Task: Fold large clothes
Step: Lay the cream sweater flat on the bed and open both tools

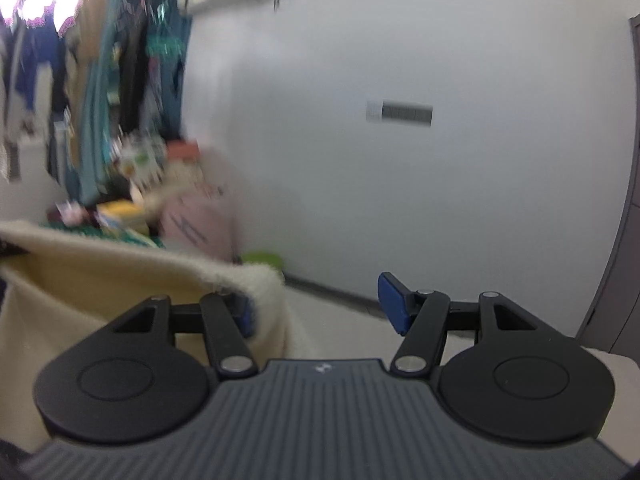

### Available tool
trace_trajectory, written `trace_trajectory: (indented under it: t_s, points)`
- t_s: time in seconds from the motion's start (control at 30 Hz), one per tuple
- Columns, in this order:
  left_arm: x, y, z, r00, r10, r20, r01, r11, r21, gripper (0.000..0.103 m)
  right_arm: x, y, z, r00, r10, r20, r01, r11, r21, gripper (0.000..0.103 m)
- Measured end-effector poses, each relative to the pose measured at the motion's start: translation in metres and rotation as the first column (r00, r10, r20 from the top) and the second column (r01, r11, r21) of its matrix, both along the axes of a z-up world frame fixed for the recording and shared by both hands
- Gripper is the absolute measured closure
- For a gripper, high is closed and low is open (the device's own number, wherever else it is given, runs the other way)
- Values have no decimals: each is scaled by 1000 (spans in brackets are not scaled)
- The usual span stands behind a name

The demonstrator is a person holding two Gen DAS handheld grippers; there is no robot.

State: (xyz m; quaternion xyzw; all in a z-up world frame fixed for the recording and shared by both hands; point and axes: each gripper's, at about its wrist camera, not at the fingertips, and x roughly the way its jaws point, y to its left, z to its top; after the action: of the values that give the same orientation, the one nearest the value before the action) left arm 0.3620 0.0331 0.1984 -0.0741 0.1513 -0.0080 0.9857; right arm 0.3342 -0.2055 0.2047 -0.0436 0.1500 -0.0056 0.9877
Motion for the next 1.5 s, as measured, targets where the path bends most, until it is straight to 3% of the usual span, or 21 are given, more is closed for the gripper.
trace_trajectory:
  t_s: [0.13,0.3,0.43,0.57,0.7,0.9,1.07,1.13,1.2,1.23,1.37,1.5]
  points:
    - [106,17,-94,995,2,-101,-6,999,-37,15,84,-3,-80,998,-10,-57,10,1000,-14,42]
    - [197,31,-193,973,-5,-229,-5,999,-43,15,165,-2,-166,988,-6,-152,7,1000,6,42]
    - [242,37,-249,945,-7,-326,-9,999,-49,15,199,0,-216,969,-8,-245,14,1000,25,42]
    - [268,32,-271,939,-21,-343,28,999,15,14,217,6,-241,952,-3,-305,14,999,33,42]
    - [279,26,-276,930,-36,-367,57,997,47,15,225,2,-257,930,-11,-367,40,997,71,39]
    - [304,38,-263,885,-101,-455,106,994,-16,11,218,4,-251,921,-19,-389,63,993,99,37]
    - [289,35,-232,891,-195,-410,192,980,-49,5,198,14,-234,933,-8,-359,47,994,98,37]
    - [270,28,-220,896,-206,-393,201,978,-55,5,187,18,-226,934,9,-358,32,994,106,37]
    - [254,27,-205,904,-210,-371,211,977,-39,5,171,22,-217,934,29,-357,12,994,113,17]
    - [243,20,-202,911,-205,-358,208,978,-30,5,162,22,-212,934,47,-353,-3,992,126,15]
    - [177,19,-180,925,-196,-326,184,981,-66,5,123,27,-194,932,87,-351,-42,990,134,15]
    - [92,21,-152,938,-166,-305,162,986,-36,5,59,25,-164,951,102,-292,-60,987,152,15]
